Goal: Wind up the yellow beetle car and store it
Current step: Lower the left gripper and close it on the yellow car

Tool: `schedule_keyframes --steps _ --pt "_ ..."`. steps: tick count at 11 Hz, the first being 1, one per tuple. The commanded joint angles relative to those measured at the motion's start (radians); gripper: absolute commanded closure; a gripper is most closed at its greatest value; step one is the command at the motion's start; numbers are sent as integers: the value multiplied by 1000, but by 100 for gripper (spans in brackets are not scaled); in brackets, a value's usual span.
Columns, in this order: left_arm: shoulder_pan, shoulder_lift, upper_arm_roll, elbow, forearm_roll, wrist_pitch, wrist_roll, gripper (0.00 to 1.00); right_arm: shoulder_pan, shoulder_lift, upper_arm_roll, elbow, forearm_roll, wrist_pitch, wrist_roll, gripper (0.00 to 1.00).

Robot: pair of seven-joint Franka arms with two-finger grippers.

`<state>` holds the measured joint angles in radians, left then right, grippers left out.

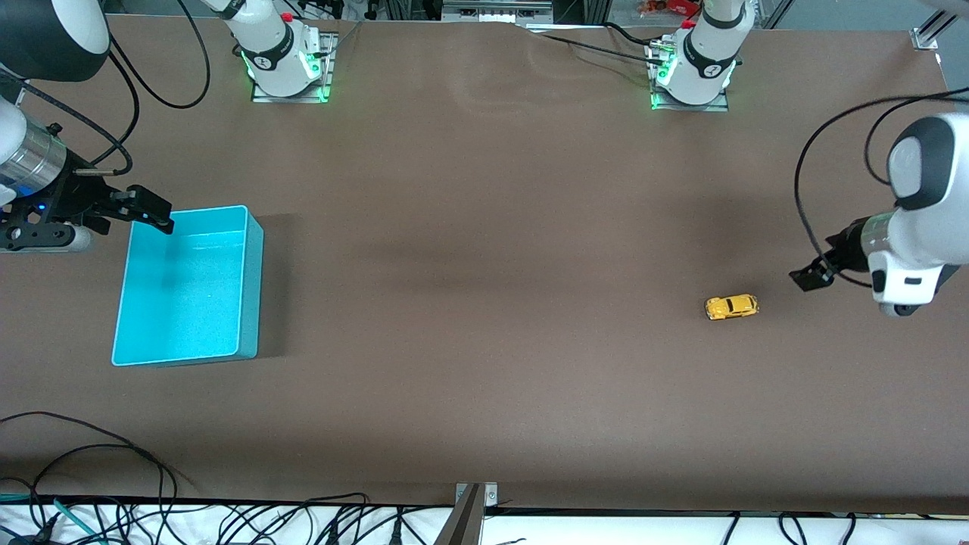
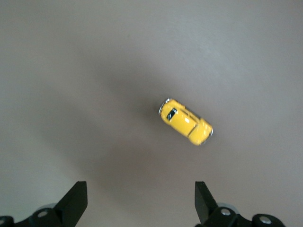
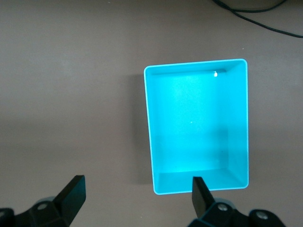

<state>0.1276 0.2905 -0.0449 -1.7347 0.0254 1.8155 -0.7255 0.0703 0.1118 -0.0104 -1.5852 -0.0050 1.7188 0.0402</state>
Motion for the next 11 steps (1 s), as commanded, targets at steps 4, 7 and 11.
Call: schedule_keyframes --steps 4,7,11 --pt "-2 219 -3 0 -30 273 -592 0 0 2 1 16 -4 -15 -5 0" --pt "-17 265 -4 -81 -24 419 -707 0 0 2 1 16 -3 -15 -6 0" --pt "-34 324 -4 -88 -13 491 -782 0 0 2 1 16 -1 -15 -6 0"
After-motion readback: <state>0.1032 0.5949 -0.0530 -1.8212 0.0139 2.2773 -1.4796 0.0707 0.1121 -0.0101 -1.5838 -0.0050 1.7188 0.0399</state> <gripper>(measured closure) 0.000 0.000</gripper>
